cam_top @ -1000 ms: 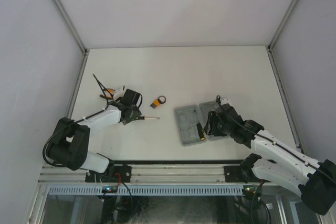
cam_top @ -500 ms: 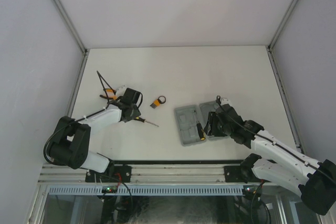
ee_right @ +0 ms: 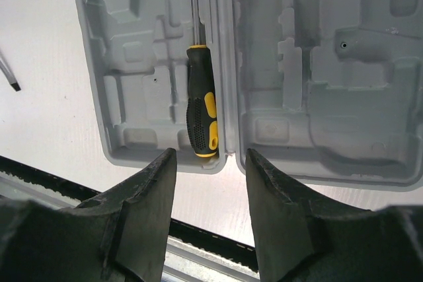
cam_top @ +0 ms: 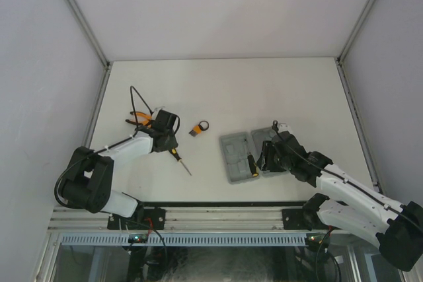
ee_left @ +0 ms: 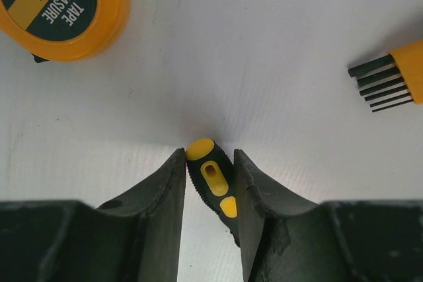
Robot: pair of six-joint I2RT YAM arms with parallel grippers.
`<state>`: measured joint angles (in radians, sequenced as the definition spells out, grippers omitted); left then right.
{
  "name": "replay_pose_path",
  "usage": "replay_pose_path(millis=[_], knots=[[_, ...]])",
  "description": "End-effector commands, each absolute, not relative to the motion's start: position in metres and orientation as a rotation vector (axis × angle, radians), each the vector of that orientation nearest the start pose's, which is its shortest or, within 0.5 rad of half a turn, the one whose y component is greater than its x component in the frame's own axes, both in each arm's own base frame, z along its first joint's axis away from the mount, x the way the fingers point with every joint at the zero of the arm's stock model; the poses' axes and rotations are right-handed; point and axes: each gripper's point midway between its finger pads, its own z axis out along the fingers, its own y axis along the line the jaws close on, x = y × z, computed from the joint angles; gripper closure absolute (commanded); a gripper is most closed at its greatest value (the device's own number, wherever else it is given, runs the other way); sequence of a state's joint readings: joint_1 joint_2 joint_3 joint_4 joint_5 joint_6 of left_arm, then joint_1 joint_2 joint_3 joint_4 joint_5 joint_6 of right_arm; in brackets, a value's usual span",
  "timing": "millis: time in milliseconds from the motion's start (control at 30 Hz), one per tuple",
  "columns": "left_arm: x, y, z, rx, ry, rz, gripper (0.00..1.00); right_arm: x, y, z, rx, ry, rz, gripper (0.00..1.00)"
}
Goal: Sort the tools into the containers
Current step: Pick up the screwdriver from the center of the board.
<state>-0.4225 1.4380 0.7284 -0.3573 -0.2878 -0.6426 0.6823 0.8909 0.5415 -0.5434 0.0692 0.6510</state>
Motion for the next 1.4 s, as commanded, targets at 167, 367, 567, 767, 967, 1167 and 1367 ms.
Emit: replay_pose_path(millis=[167,367,567,767,967,1167,1367], knots=[[0.296,-0.108,0.048,-0.405,2.492,-0.072,0.49,0.178,0.163,0.081,0.002,2.496,0.507,0.55],[0.290,-0.115,0.041,-0.489,2.508,-0.099,0.46,0.178,0.162,0.081,0.003,2.495,0.503,0.55],[0.286,-0.117,0.036,-0.512,2.517,-0.092,0.55,0.178,0.162,0.082,0.005,2.492,0.511,0.55],[0.287,-0.114,0.046,-0.500,2.488,-0.091,0.71,0.177,0.162,0.089,0.011,2.467,0.530,0.55],[0.286,-0.114,0.064,-0.470,2.440,-0.136,0.84,0.179,0.167,0.105,0.023,2.414,0.597,0.55],[0.285,-0.142,0.110,-0.368,2.282,-0.441,0.95,0.183,0.187,0.143,0.057,2.277,0.799,0.52],[0.271,-0.185,0.166,-0.234,2.150,-0.737,1.00,0.189,0.231,0.197,-0.012,2.071,1.082,0.45]])
